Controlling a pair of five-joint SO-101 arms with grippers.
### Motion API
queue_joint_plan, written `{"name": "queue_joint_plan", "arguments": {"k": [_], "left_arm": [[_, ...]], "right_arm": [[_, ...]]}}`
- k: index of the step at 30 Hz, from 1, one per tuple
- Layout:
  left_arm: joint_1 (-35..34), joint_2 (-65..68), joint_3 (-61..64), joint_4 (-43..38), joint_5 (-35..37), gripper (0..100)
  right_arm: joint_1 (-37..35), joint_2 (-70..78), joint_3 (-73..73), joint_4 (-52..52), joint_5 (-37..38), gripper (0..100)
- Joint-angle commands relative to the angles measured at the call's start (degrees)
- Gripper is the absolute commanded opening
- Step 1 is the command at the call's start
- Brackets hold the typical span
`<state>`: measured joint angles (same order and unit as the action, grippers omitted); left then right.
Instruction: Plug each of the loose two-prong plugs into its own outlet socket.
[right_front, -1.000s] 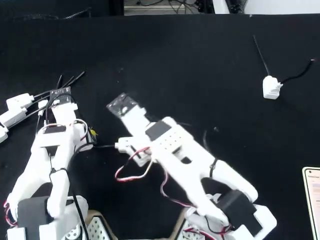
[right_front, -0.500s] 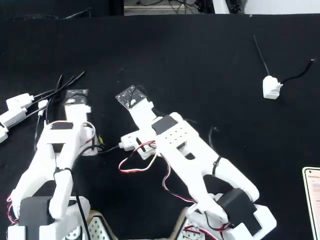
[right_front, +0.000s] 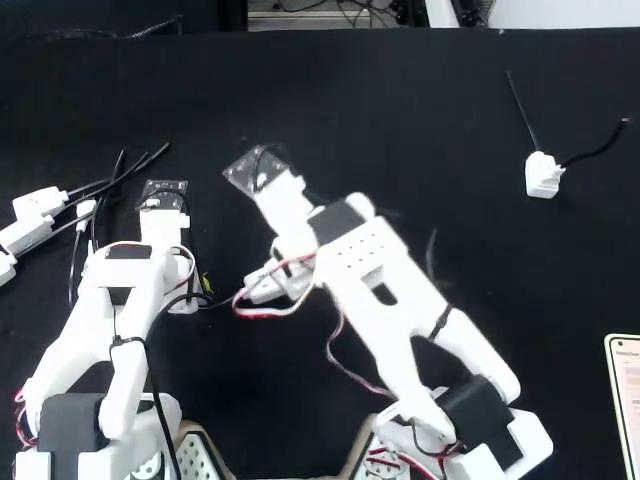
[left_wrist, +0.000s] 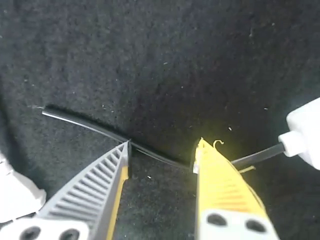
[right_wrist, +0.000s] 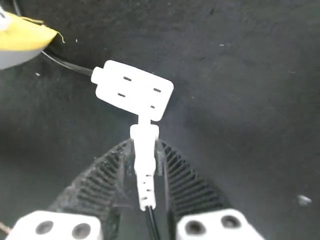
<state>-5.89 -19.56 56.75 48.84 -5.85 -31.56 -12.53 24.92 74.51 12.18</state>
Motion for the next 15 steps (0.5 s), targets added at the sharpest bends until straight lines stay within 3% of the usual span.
{"name": "queue_joint_plan", "arguments": {"k": [1, 7, 15], "left_arm": [[1.89, -0.18, 1.19, 1.05, -0.70, 22], [1.98, -0.18, 1.27, 0.97, -0.53, 22], [1.98, -3.60, 4.79, -2.37, 3.60, 22]], "right_arm": [[2.11, 2.51, -11.56, 10.02, 3.08, 1.1], [2.55, 17.10, -25.45, 21.71, -0.62, 1.1], [2.20, 28.09, -35.03, 22.59, -8.53, 1.1]]}}
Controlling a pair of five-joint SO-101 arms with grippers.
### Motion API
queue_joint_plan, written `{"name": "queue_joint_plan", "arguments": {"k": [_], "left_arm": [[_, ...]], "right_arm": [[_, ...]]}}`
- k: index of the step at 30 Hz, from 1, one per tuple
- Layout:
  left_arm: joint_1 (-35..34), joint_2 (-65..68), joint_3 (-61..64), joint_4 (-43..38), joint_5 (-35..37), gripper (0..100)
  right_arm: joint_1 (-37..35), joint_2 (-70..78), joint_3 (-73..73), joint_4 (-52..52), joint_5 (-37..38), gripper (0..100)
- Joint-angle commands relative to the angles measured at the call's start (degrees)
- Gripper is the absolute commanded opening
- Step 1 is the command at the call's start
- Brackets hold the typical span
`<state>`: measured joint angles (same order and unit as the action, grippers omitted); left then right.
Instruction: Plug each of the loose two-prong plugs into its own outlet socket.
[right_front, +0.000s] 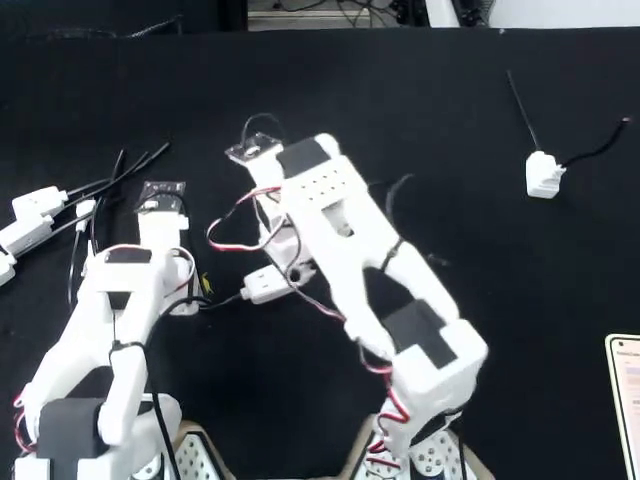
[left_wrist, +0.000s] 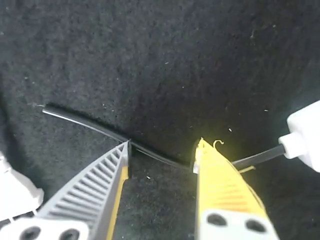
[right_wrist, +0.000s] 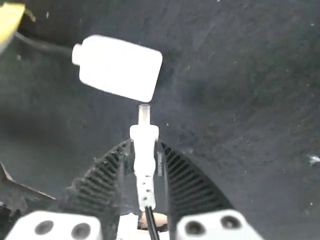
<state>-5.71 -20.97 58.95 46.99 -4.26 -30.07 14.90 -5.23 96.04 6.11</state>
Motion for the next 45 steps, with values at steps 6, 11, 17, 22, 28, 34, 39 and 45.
{"name": "queue_joint_plan", "arguments": {"k": [6, 11, 17, 22, 28, 34, 39, 45], "left_arm": [[1.71, -11.87, 8.48, -3.69, 2.55, 22], [1.63, -15.38, 10.15, -3.69, 2.29, 22], [1.71, -15.21, 10.24, -3.69, 2.20, 22], [1.80, -15.21, 10.24, -3.69, 2.20, 22], [3.74, -15.82, 11.30, -3.69, 2.20, 22], [4.35, -15.82, 11.38, -3.78, 2.20, 22], [4.35, -15.82, 11.38, -3.78, 2.11, 22], [4.44, -15.82, 11.38, -3.78, 2.11, 22]], "right_arm": [[0.62, 6.37, -9.54, 1.93, -4.92, 1.0], [0.53, 11.12, -14.46, 4.84, -4.84, 1.0], [-0.18, 13.58, -15.78, 4.84, -4.75, 1.0], [-1.05, 14.81, -15.60, 4.92, -4.75, 1.0], [-0.88, 12.88, -15.16, 5.10, -4.75, 1.0], [-3.16, 7.69, -10.51, 5.19, -4.75, 1.0], [-3.87, 7.08, -8.40, 5.10, -4.75, 1.0], [-2.73, 7.16, -8.57, 5.01, -4.75, 1.0]]}}
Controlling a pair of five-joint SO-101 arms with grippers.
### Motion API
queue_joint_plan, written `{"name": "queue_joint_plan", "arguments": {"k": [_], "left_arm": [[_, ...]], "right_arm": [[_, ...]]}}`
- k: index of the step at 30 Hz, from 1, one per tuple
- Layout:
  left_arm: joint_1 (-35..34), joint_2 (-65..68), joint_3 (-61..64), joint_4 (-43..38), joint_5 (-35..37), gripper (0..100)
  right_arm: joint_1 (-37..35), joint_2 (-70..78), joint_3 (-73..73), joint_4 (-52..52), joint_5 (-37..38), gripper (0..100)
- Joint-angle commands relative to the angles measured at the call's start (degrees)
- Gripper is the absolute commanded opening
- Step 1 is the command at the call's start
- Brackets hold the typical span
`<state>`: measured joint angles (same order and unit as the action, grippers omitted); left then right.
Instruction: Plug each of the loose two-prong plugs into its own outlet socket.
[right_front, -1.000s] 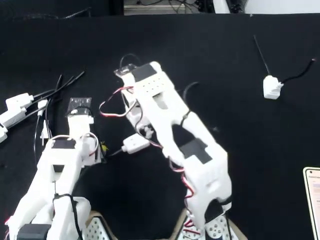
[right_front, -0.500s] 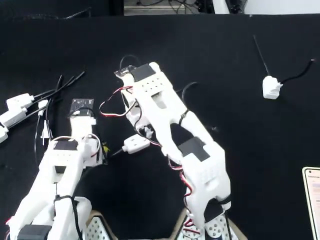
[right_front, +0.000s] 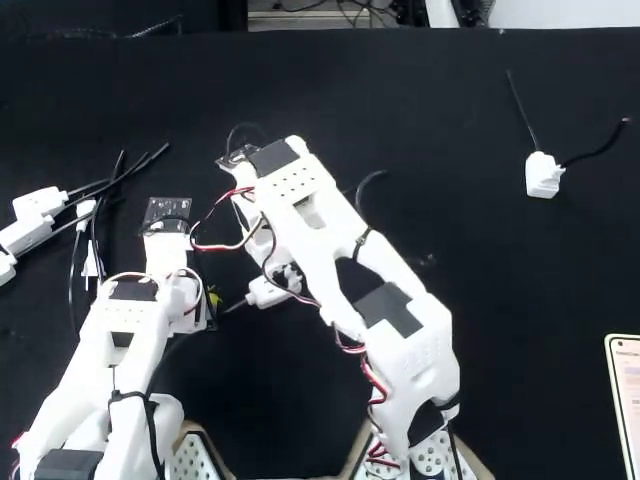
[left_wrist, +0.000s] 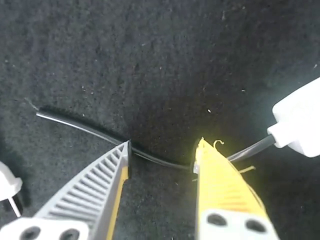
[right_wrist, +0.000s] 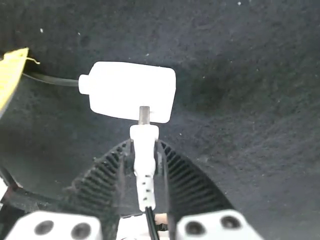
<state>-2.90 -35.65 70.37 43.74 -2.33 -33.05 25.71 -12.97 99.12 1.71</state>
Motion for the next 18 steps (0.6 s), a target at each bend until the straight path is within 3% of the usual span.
{"name": "queue_joint_plan", "arguments": {"k": [1, 18], "left_arm": [[1.63, -1.14, -0.04, -0.53, 0.18, 22], [4.53, -1.14, 0.13, -0.44, 0.18, 22]], "right_arm": [[0.97, -3.74, -1.01, 1.93, -0.26, 1.0], [2.90, -3.47, -1.45, 1.67, 1.32, 1.0]]}}
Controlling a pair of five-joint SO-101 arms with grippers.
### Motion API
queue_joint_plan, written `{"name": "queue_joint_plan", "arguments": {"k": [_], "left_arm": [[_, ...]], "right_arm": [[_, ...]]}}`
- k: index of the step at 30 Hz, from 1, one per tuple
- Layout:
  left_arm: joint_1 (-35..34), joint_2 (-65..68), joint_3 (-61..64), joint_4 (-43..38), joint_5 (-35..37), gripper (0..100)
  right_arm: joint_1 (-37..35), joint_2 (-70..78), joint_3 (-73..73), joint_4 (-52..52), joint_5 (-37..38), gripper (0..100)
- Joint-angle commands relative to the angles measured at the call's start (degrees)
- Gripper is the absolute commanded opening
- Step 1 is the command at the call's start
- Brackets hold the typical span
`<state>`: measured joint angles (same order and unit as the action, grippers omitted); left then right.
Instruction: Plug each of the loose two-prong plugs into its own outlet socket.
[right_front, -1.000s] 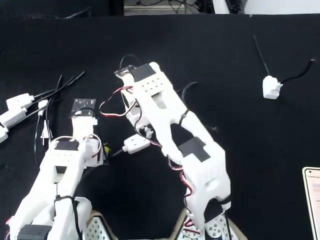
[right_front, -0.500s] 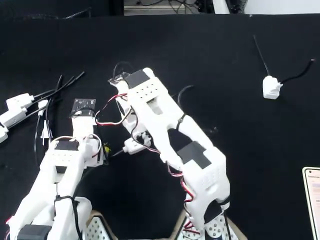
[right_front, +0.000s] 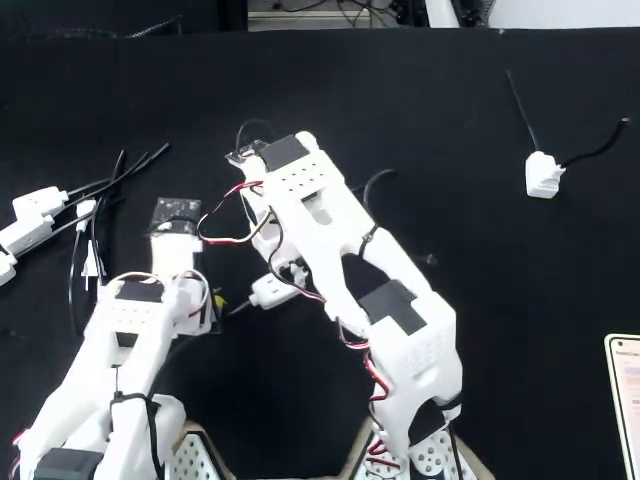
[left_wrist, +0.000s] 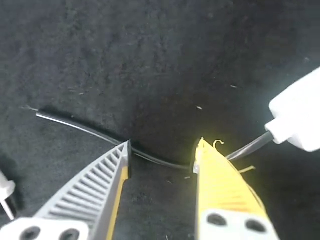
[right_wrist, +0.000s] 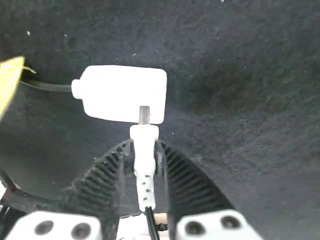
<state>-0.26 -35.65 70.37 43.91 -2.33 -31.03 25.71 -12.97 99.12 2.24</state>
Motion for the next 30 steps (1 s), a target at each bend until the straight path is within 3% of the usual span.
{"name": "queue_joint_plan", "arguments": {"k": [1, 30], "left_arm": [[1.89, -1.14, 0.13, -0.62, 0.18, 22], [1.89, -1.23, 0.13, -0.62, 0.09, 22]], "right_arm": [[0.88, -3.12, -1.54, 1.67, 0.79, 1.0], [4.66, 1.36, -2.51, 1.93, 2.02, 1.0]]}}
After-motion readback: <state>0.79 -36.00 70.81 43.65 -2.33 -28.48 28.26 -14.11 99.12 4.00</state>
